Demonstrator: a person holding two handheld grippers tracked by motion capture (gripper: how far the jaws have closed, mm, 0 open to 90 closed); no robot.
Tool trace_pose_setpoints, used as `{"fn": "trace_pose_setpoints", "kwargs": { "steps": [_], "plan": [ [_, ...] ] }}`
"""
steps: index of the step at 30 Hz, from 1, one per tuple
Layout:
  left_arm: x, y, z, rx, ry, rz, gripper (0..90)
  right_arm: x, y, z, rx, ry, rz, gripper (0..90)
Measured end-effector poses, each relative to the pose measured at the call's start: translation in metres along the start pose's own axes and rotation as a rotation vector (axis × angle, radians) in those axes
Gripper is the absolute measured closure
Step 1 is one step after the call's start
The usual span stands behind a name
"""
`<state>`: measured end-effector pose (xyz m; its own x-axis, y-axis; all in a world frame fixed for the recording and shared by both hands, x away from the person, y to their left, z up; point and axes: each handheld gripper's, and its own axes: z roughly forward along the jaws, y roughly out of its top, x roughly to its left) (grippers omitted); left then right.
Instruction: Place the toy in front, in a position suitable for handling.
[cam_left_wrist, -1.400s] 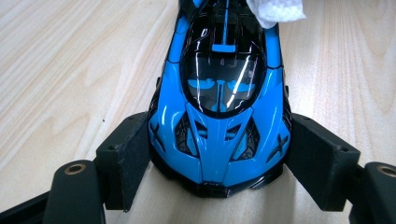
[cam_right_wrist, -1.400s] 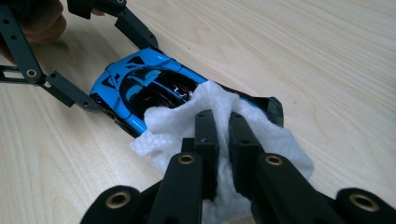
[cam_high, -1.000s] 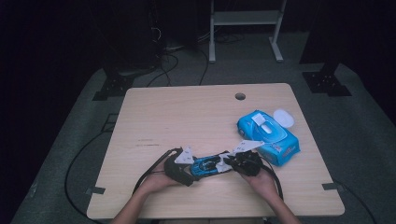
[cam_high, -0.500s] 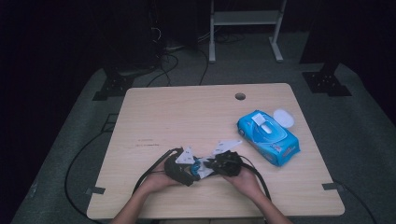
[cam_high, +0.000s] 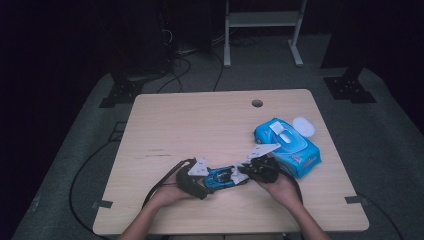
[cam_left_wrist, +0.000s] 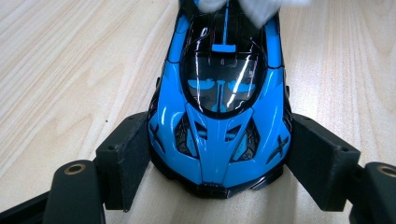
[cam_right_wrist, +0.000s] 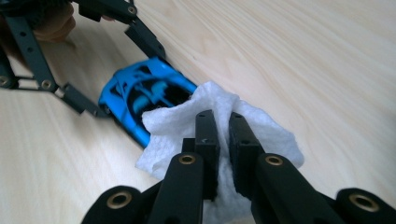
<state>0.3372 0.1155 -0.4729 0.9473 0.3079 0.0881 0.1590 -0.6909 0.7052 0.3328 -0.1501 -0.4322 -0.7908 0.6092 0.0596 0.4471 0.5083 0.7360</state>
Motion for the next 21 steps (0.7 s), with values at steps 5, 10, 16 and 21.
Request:
{"fn": "trace_pose_setpoints", "kwargs": {
  "steps": [5,10,16,21],
  "plan": [
    [0.005,0.001,-0.003,0.002,-0.014,-0.042,19.3,-0.012,-0.02,-0.008,-0.002,0.064,0.091,83.7],
    [0.016,0.001,-0.017,-0.112,-0.046,-0.148,19.6,-0.009,-0.016,-0.008,0.015,0.076,0.058,83.6],
    [0.027,-0.007,-0.017,-0.137,-0.078,-0.276,26.4,-0.01,-0.011,0.0,0.044,0.091,0.045,83.6],
    [0.024,-0.006,-0.009,-0.092,-0.086,-0.286,27.3,-0.015,-0.017,0.002,0.028,0.116,0.085,84.1]
  ]
}}
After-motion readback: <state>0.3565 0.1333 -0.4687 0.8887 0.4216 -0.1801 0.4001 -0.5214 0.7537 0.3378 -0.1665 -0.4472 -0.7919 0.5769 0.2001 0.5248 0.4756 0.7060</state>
